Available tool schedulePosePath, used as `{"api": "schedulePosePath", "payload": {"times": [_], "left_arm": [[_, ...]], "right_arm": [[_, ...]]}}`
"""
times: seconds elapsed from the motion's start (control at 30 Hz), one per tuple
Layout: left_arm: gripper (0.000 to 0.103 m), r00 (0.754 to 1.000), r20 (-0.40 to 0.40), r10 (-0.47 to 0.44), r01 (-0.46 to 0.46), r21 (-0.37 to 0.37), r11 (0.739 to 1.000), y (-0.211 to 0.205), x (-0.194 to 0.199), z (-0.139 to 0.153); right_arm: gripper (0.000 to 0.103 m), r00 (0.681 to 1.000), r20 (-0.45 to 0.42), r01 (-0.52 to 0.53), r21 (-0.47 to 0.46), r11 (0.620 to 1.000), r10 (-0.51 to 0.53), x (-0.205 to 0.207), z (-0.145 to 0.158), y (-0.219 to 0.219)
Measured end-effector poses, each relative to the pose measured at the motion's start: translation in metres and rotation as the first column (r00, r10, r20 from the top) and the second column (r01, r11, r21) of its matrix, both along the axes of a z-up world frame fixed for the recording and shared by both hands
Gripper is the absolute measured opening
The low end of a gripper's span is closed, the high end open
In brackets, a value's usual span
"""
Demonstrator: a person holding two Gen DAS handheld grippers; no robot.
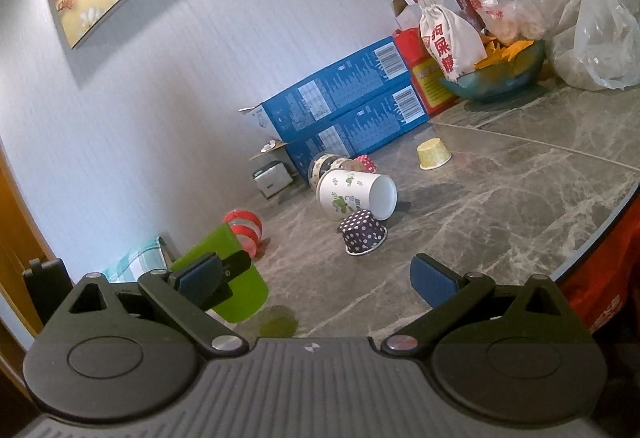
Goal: Flip cup upright
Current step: 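Rotate the green cup upright with the left gripper and lower it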
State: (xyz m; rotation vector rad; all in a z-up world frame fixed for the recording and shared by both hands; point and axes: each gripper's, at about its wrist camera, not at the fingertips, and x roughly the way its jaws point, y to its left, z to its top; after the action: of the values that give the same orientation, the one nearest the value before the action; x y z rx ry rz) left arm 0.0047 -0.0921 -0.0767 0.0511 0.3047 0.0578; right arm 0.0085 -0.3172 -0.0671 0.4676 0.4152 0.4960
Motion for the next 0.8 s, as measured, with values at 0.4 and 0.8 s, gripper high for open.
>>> {"api": "schedulePosePath", "payload": {"times": [0.4,0.8], "left_arm": [[0.076,1.000,-0.029,0.007,-0.005,0.072,0.997,-0.005,0.006,-0.012],[0.078,0.998,-0.069,-0.013,0.022,0.126,0.992,-0.009,0.004,-0.011]], "right_arm": [[0.102,1.000,-0.018,-0.016,0.006,1.000,0.016,0.002,-0.005,0.002],[0.102,0.998,-0.033,-0.045,0.011,0.999,0.045,0.002,-0.008,0.005]]}}
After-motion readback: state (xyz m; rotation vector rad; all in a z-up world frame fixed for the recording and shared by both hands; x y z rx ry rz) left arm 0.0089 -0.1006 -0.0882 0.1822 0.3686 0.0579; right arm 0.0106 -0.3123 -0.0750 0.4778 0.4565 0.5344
